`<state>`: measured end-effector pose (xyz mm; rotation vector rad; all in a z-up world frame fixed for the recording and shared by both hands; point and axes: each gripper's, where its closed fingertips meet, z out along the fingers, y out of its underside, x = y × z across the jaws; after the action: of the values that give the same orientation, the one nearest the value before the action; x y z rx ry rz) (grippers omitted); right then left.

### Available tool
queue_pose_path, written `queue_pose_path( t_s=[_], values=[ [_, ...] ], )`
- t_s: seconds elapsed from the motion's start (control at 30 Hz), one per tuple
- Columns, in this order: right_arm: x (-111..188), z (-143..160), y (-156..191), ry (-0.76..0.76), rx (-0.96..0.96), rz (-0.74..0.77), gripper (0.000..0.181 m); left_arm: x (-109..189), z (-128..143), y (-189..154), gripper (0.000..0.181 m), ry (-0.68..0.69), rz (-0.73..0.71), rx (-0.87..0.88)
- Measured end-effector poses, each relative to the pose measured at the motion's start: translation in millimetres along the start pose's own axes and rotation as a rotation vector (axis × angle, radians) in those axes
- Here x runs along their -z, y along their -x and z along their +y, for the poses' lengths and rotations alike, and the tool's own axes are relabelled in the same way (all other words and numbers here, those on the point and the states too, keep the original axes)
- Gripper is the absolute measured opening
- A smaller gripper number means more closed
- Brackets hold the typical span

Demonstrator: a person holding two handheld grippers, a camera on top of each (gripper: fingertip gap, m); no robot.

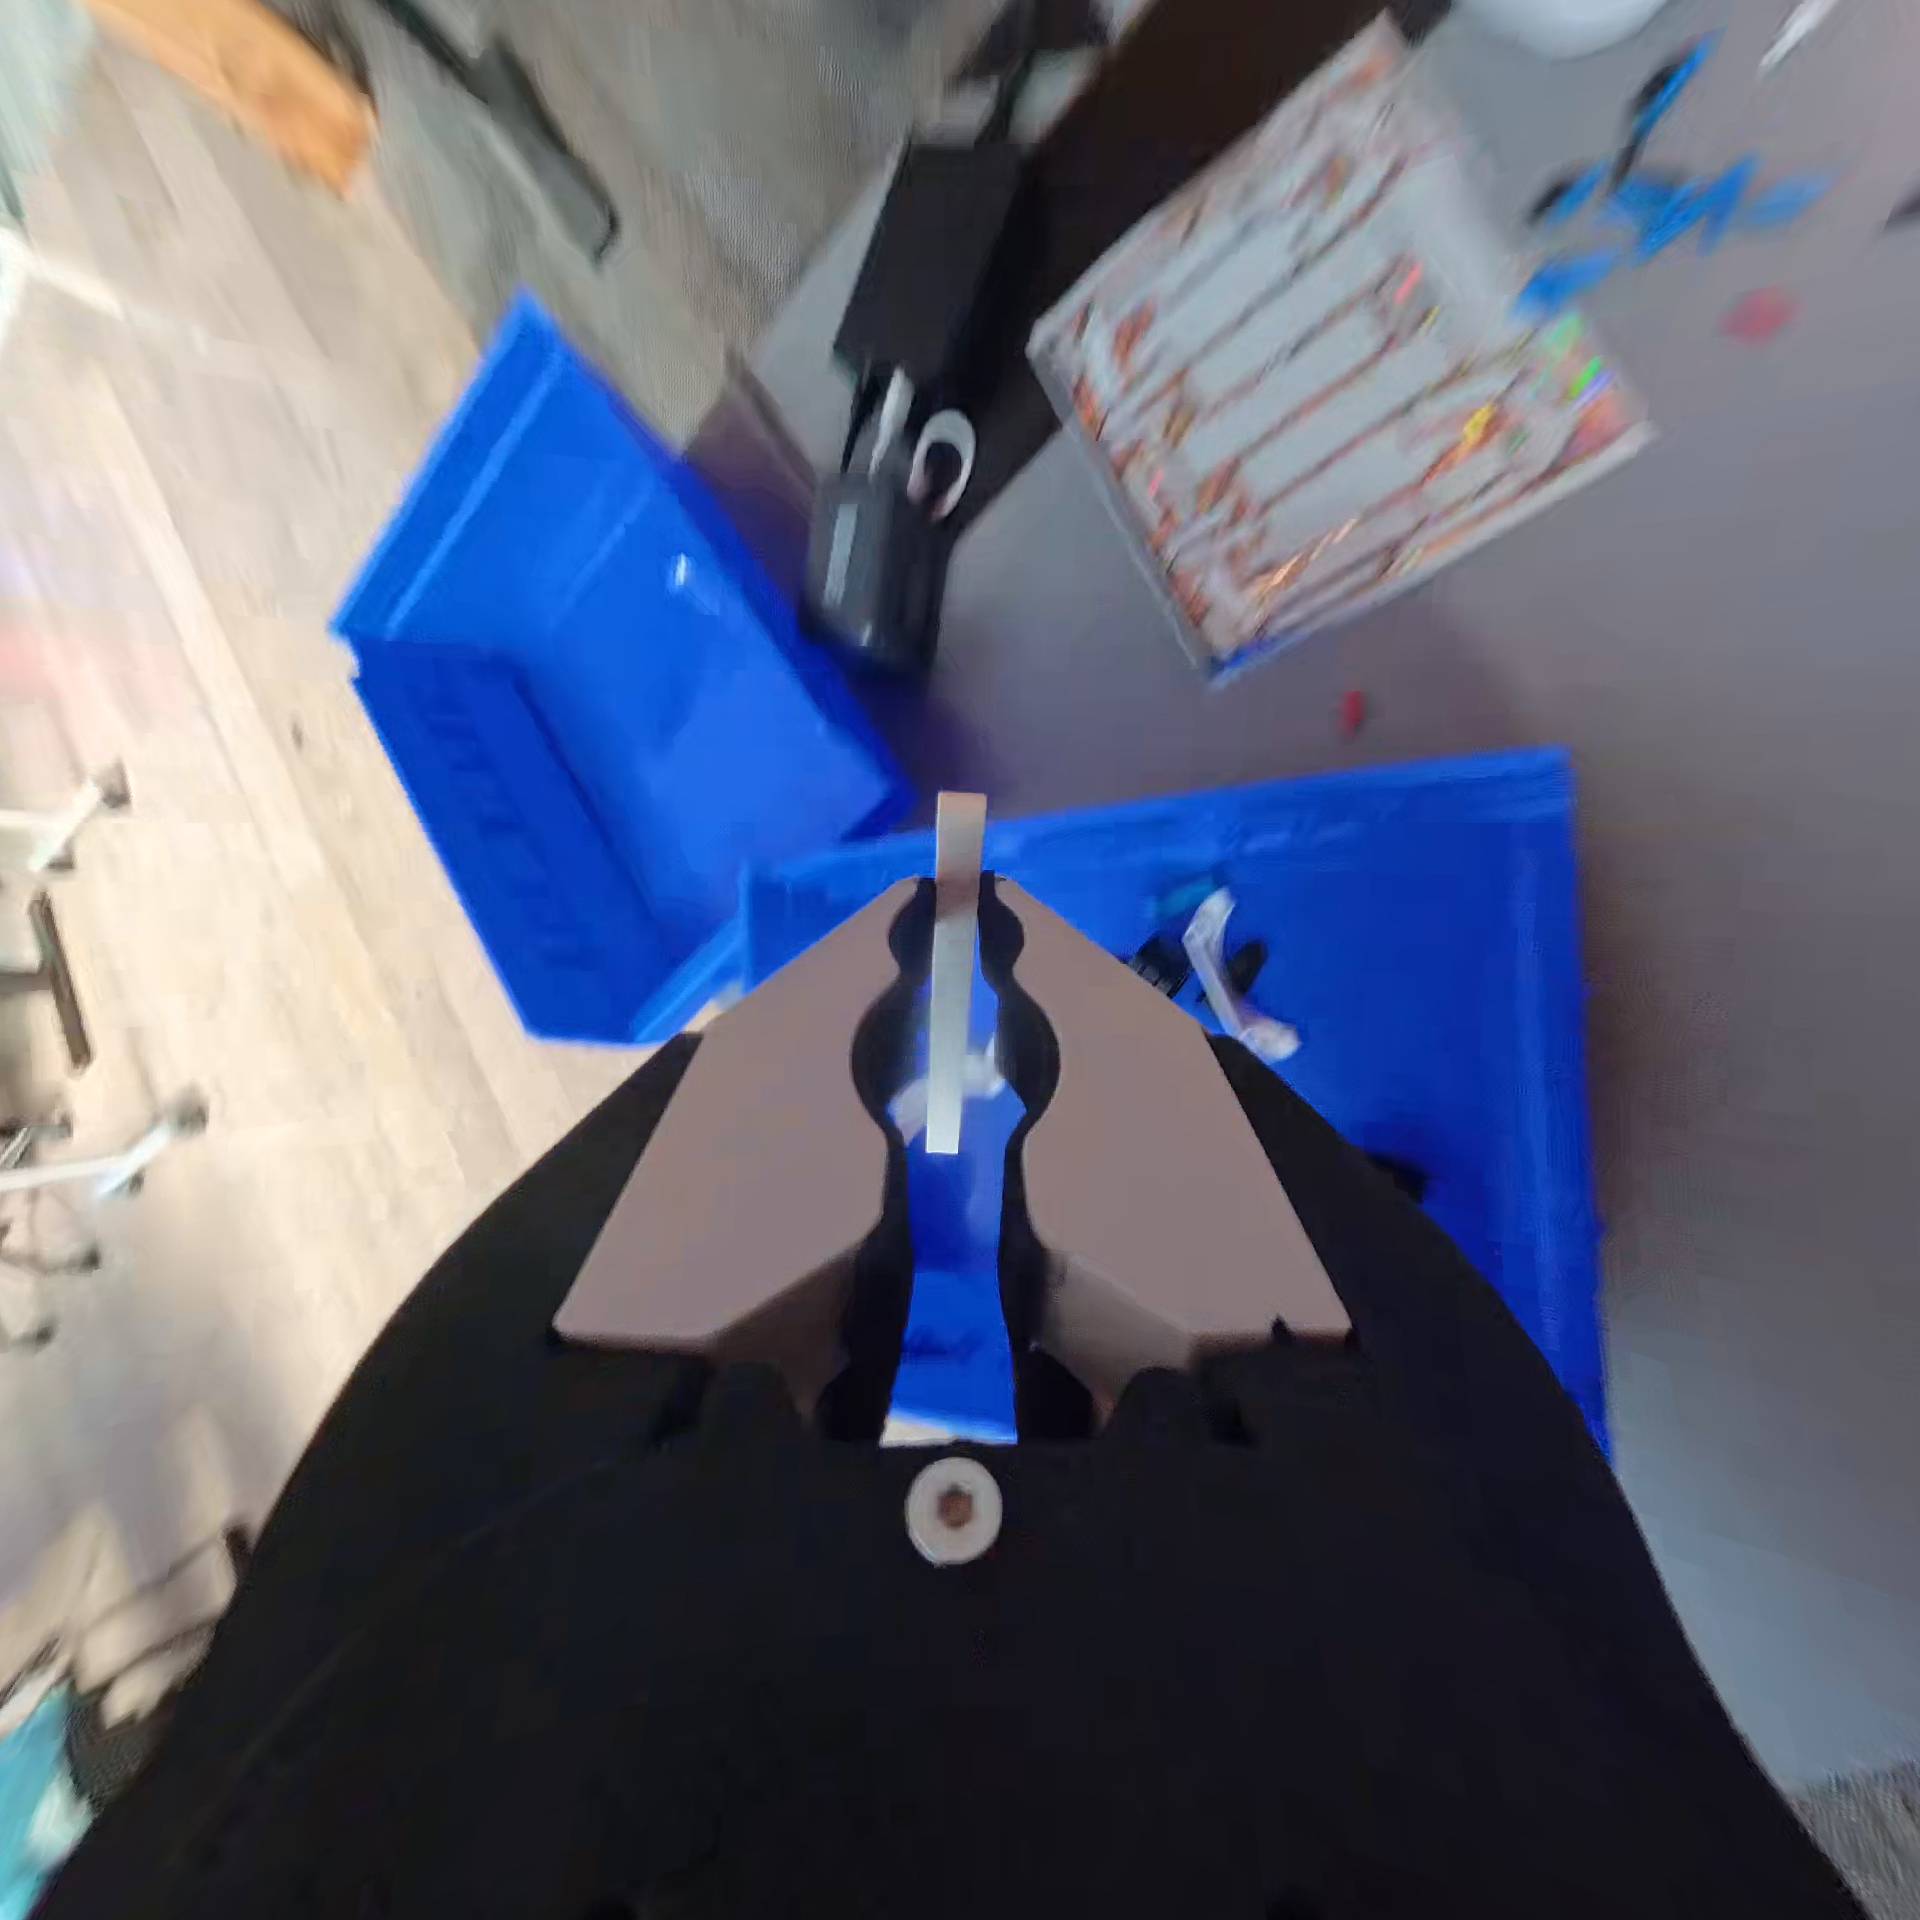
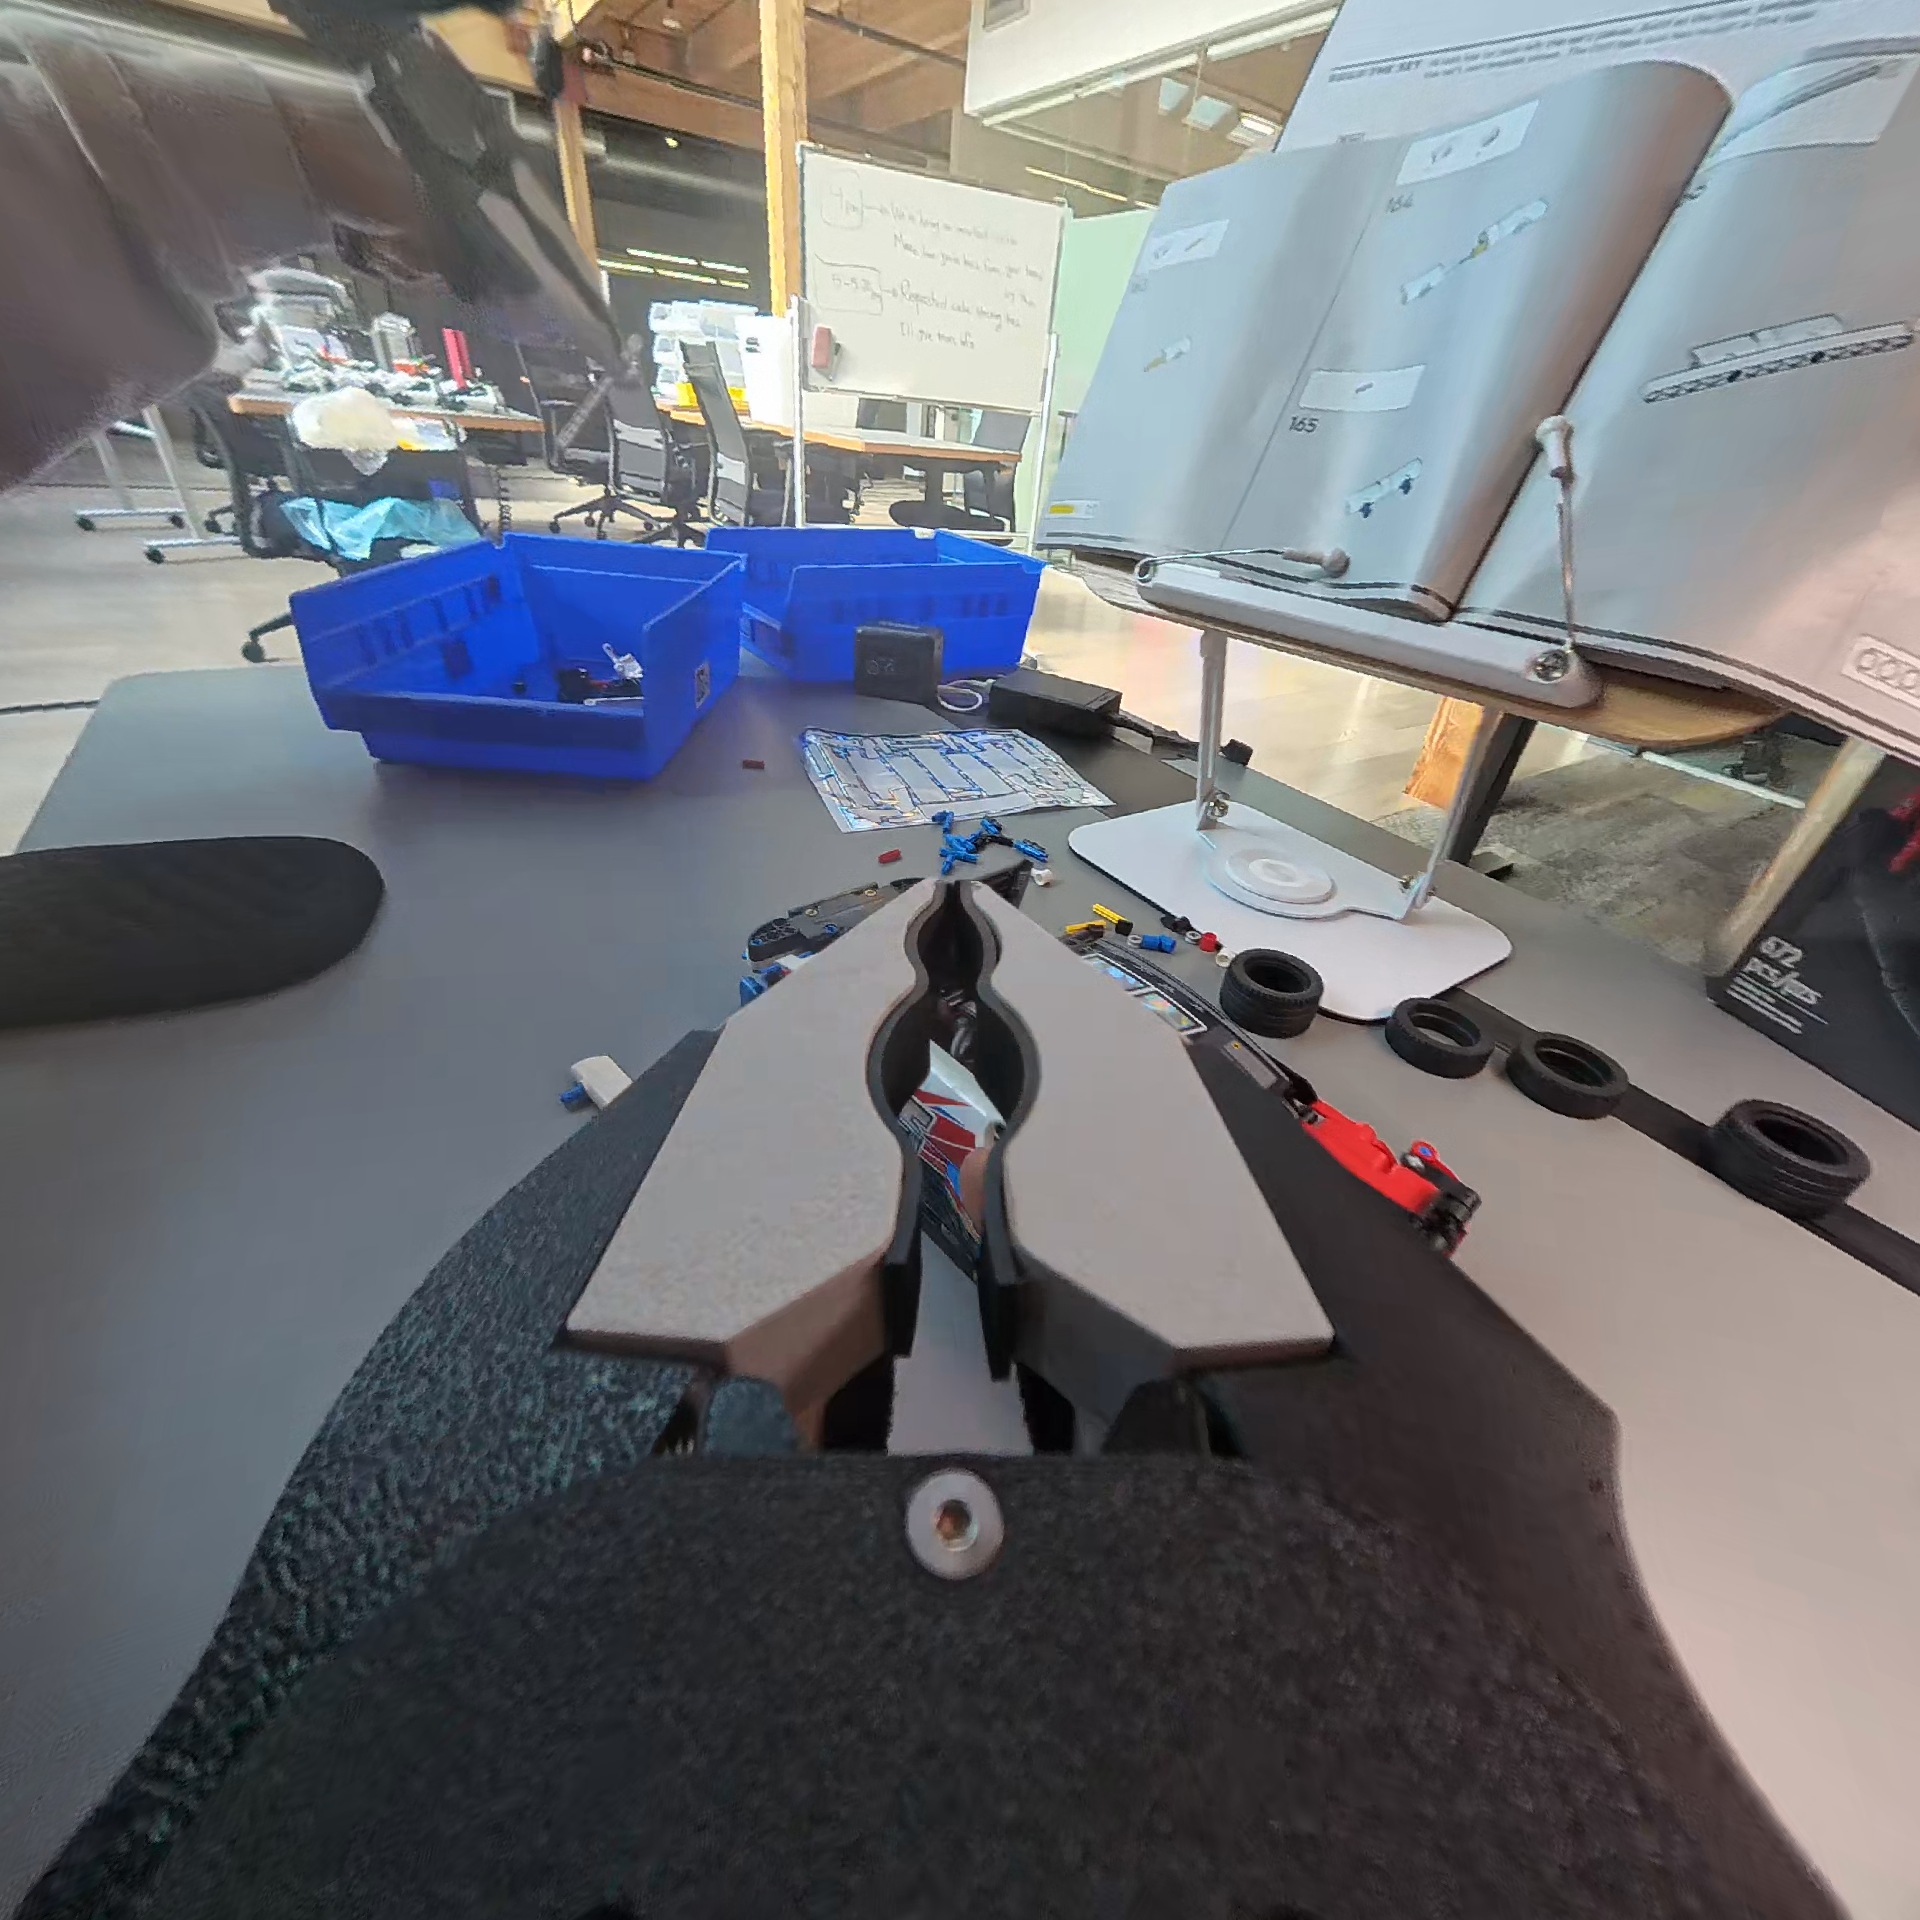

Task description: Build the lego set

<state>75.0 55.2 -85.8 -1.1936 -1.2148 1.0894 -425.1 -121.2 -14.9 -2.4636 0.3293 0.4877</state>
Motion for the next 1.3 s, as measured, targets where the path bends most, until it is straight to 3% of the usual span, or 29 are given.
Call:
queue_pose_path(
  t_s=[0.03,0.1,0.17,0.23,0.33,0.4,0.47,0.57,0.63,0.83,0.97,1.0,1.23,1.3],
  values=[
    [-6,-1,5,0.005,0.004,-0.022,0.0,16,-38,-26,0.006,-0.153,0.048,0.006],
    [-18,-2,19,0.012,0.019,-0.077,0.0,51,-104,-89,0.006,-0.45,0.197,0.032],
    [-31,-3,32,0.024,0.036,-0.126,0.0,78,-150,-159,0.006,-0.686,0.389,0.09],
    [-43,-2,48,0.031,0.046,-0.18,0.006,89,-176,-224,0.006,-0.859,0.583,0.18],
    [-54,8,67,0.064,0.018,-0.253,0.024,67,-193,-302,0.006,-0.983,0.842,0.393],
    [-54,18,80,0.084,-0.035,-0.307,0.034,32,-194,-344,0.006,-0.954,0.97,0.544],
    [-51,30,86,0.099,-0.078,-0.341,0.036,-2,-185,-391,0.006,-0.83,1.141,0.6],
    [-47,46,88,0.135,-0.094,-0.37,0.034,-23,-153,-457,0.006,-0.544,1.381,0.507],
    [-45,49,93,0.148,-0.096,-0.427,0.032,-34,-135,-479,0.006,-0.458,1.349,0.41],
    [-20,71,151,0.28,-0.07,-0.77,0.031,-5,-99,-523,0.006,-0.267,1.547,0.142],
    [-1,69,181,0.269,0.014,-0.918,0.021,12,-84,-536,0.006,-0.201,1.675,0.061],
    [3,70,187,0.279,0.027,-0.949,0.011,14,-82,-537,0.006,-0.194,1.684,0.05],
    [12,70,189,0.297,0.057,-0.962,0.006,14,-80,-532,0.006,-0.17,1.718,0.055],
    [9,72,183,0.302,0.091,-0.922,0.024,13,-77,-530,0.006,-0.158,1.709,0.031]
  ],
)
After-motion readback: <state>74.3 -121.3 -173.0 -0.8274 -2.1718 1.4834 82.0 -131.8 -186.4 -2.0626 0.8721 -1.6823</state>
